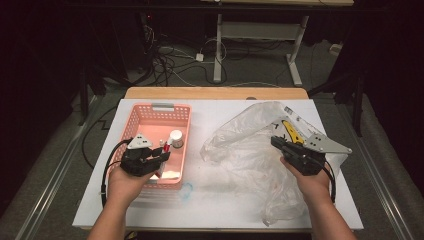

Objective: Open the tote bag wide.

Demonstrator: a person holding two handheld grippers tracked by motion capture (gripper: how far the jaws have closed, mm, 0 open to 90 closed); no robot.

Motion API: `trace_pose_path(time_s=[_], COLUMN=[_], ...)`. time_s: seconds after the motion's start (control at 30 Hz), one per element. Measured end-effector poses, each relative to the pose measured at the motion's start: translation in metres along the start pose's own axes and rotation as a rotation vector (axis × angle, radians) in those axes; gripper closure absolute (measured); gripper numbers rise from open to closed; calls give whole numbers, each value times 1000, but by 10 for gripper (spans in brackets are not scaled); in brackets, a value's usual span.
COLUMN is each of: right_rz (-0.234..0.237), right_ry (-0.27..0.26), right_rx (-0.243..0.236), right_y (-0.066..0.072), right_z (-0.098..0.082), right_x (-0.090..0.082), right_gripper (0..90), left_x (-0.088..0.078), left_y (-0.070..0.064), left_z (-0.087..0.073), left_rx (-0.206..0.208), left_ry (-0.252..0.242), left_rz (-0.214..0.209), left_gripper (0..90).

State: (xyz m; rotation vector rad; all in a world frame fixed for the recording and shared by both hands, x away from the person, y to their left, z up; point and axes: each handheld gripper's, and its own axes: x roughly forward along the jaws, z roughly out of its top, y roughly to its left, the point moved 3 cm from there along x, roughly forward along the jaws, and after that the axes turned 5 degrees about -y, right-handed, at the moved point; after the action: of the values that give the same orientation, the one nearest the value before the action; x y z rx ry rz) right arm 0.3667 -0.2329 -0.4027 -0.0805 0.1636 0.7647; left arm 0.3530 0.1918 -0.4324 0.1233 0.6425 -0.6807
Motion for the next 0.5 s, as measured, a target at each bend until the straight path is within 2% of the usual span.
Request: trace_pose_path(time_s=[0.07, 0.33, 0.5], right_rz=[-2, -1, 3], right_ry=[4, -4, -4], right_rx=[-2, -9, -11], right_y=[-1, -1, 0], right_z=[-1, 1, 2], right_x=[0, -1, -1], right_gripper=[900, 900, 900], left_x=[-1, -11, -15], left_y=[-1, 2, -2], left_z=[0, 2, 6], left_rx=[19, -16, -15], left_ry=[-13, -85, -109], left_rz=[-6, -38, -43], left_gripper=[677, 677, 677])
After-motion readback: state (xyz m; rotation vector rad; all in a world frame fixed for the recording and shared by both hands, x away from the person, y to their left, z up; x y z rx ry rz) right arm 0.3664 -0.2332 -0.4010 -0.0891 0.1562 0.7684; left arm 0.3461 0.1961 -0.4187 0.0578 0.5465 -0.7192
